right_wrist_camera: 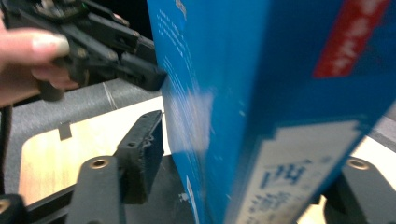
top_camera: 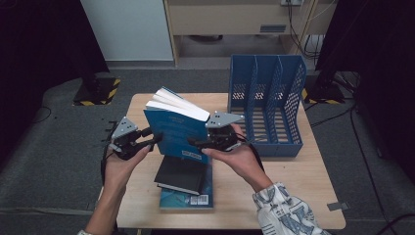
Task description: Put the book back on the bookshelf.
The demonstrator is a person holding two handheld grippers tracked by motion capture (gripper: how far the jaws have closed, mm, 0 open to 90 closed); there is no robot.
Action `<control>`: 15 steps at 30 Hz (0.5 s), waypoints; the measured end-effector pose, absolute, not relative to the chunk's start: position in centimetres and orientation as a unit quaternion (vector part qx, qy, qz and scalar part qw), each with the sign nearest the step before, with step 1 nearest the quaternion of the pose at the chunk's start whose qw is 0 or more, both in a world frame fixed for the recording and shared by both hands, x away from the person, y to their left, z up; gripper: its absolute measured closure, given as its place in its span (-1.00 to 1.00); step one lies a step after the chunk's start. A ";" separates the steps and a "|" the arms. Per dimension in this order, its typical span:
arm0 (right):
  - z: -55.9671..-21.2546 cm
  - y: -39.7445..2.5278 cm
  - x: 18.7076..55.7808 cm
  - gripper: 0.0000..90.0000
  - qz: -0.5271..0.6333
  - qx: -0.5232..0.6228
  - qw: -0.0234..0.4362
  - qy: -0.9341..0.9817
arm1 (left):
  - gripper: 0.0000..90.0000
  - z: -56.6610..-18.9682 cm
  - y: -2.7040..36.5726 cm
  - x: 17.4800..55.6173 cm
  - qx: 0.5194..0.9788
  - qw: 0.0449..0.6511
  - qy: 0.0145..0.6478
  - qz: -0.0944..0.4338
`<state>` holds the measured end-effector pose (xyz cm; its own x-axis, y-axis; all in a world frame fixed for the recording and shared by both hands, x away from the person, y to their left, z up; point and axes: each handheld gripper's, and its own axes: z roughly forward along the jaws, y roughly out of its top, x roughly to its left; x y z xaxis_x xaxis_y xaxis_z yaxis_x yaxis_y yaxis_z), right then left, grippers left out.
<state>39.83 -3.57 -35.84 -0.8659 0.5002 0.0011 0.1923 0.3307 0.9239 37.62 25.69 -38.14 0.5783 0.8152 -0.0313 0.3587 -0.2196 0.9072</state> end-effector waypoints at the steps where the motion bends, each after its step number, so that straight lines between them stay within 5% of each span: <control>1: -35.9 -3.5 39.8 -0.23 0.540 0.213 0.143 0.801 | 0.05 -38.4 25.7 37.6 0.745 0.484 0.393 0.238; 15: -35.8 -3.3 39.8 -0.16 0.540 0.212 0.152 0.800 | -0.03 -44.2 24.8 36.8 0.767 0.453 0.395 0.225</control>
